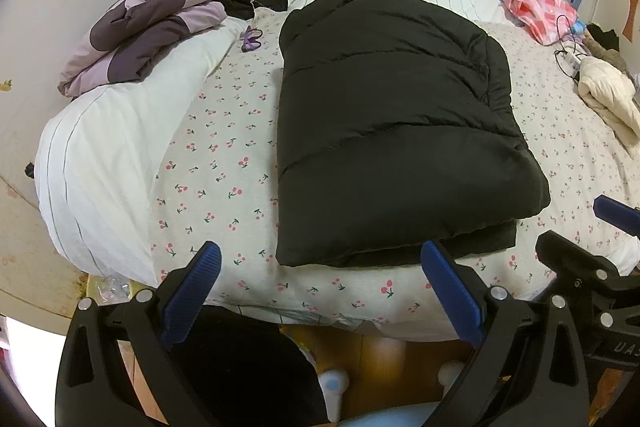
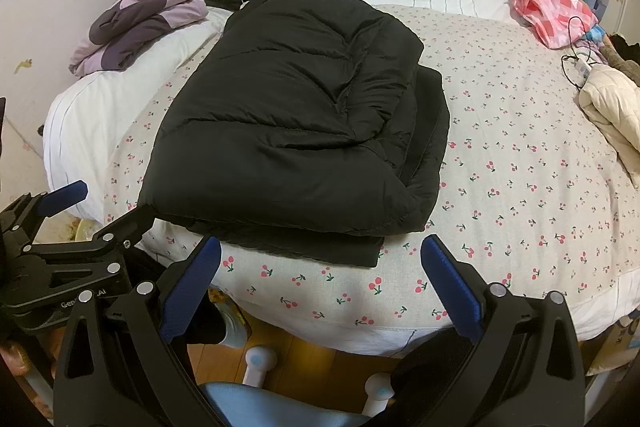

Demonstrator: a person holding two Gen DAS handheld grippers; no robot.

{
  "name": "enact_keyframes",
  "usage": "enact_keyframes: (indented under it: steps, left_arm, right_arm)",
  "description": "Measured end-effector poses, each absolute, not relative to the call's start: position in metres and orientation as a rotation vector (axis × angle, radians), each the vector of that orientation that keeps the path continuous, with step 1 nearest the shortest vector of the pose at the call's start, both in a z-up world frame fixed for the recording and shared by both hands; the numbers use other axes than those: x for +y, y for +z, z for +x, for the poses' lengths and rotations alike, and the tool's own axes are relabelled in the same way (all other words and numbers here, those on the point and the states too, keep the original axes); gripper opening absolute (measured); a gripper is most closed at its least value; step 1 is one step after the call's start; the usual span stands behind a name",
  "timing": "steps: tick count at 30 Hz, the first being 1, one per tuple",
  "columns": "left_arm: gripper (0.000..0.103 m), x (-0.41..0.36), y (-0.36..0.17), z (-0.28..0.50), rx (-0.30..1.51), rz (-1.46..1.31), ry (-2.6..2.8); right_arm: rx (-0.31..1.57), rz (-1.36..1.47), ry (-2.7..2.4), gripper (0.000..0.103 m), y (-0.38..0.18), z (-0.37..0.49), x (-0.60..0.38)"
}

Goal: Fold large clothes

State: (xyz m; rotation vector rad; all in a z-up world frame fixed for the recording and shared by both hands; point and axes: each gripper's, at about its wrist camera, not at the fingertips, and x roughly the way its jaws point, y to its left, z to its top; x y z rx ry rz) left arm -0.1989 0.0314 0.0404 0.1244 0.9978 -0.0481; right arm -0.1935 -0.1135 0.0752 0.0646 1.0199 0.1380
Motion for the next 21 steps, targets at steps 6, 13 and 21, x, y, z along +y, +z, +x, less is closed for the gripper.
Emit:
enact_keyframes:
  steps: [6,13,21]
  left_arm:
    - [0.096,0.0312,0.0394,-0.1978,1.002,0.122,-0.056]
    - [0.096,0.0308,0.0375,-0.1969,1.005,0.123,-0.060]
    - [0.096,0.0301,0.0368,-0.1963,1.002,0.120,-0.066]
  right_arm:
    - [1.024,0.064,0.142,0.097,0.0740,-0.1922,-0.1141]
    - [1.030,0.066,0.142,0.097,0.0720,-0.1907,-0.1159]
    - [1.033,0.066,0.143,0.097,0.0707,-0.1904,-0.1151]
